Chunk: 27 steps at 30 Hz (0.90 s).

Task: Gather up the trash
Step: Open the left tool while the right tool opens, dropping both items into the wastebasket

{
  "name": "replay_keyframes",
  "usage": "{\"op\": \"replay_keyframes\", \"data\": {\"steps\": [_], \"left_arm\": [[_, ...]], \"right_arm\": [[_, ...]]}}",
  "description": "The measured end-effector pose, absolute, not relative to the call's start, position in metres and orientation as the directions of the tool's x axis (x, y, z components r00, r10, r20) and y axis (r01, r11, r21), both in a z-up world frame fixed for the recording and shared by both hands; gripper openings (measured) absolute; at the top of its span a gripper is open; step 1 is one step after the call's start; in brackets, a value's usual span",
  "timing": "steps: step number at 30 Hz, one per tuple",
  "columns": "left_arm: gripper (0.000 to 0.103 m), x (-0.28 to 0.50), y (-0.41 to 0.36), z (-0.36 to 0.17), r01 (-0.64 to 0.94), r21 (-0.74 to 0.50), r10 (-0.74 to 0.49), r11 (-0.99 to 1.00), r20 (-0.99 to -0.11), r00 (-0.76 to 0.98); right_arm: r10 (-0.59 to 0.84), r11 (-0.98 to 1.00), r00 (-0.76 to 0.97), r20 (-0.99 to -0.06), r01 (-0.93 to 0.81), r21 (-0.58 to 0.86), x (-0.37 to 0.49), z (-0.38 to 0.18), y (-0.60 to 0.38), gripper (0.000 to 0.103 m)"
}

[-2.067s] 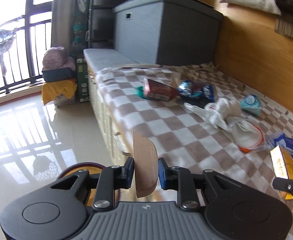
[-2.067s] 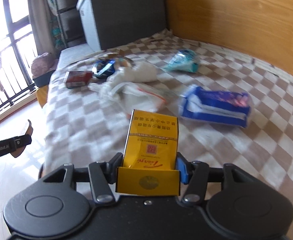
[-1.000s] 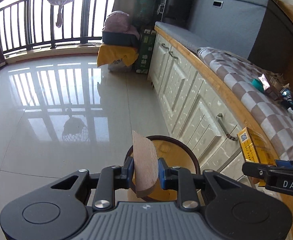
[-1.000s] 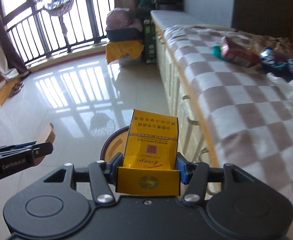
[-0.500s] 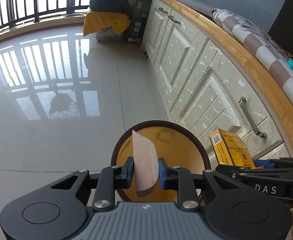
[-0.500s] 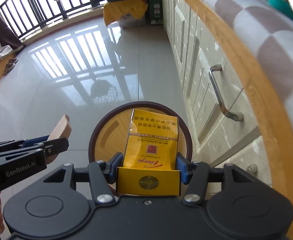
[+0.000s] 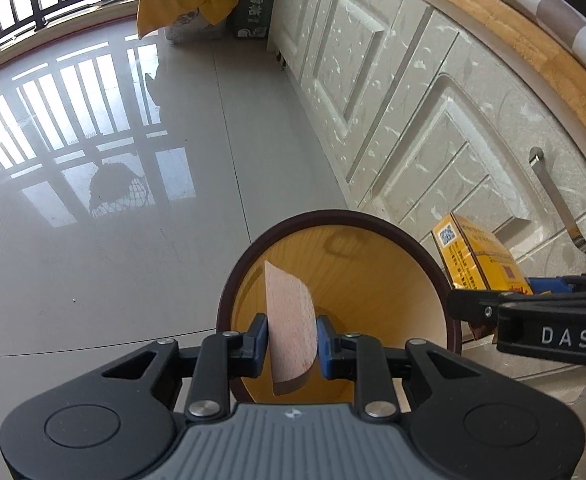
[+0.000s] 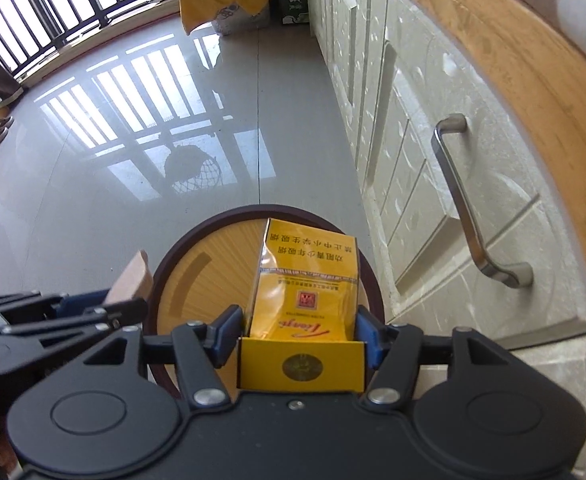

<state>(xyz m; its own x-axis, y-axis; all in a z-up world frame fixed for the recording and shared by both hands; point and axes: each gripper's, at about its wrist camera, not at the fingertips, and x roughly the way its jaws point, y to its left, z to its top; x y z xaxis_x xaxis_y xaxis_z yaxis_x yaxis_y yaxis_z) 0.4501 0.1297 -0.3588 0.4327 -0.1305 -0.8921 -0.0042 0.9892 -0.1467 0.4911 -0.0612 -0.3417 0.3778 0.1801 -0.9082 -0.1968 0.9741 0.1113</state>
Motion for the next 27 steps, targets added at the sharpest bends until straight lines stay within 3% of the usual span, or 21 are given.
{"op": "replay_keyframes", "data": {"steps": [4, 7, 12, 14, 15, 16, 27], "left_arm": [[0.027, 0.453, 0.129, -0.366, 0.007, -0.142, -0.132, 0.99, -0.9, 0.415], [0.027, 0.456, 0.128, -0.372, 0.011, -0.133, -0.126, 0.991, -0.906, 0.403], [0.028, 0.461, 0.128, -0.379, 0.009, -0.133, -0.126, 0.991, -0.913, 0.389], [0.04, 0.462, 0.128, -0.382, 0.009, -0.134, -0.128, 0.991, -0.921, 0.368], [0.054, 0.461, 0.128, -0.383, 0.006, -0.128, -0.122, 0.992, -0.927, 0.356], [0.061, 0.46, 0.127, -0.385, 0.01, -0.119, -0.116, 0.993, -0.929, 0.35], [0.079, 0.444, 0.13, -0.386, 0.026, -0.061, -0.066, 0.998, -0.951, 0.301]], "right_arm": [[0.206, 0.967, 0.4, -0.893, -0.222, 0.124, 0.491, -0.339, -0.061, 0.066], [0.205, 0.968, 0.414, -0.887, -0.219, 0.122, 0.494, -0.337, -0.062, 0.085], [0.191, 0.966, 0.406, -0.894, -0.237, 0.098, 0.493, -0.343, -0.064, 0.086], [0.186, 0.964, 0.392, -0.901, -0.252, 0.089, 0.492, -0.348, -0.064, 0.086], [0.18, 0.963, 0.387, -0.904, -0.259, 0.081, 0.491, -0.35, -0.063, 0.086], [0.175, 0.961, 0.382, -0.907, -0.268, 0.072, 0.49, -0.353, -0.063, 0.087], [0.121, 0.949, 0.324, -0.938, -0.316, 0.013, 0.474, -0.368, -0.068, 0.09]]}}
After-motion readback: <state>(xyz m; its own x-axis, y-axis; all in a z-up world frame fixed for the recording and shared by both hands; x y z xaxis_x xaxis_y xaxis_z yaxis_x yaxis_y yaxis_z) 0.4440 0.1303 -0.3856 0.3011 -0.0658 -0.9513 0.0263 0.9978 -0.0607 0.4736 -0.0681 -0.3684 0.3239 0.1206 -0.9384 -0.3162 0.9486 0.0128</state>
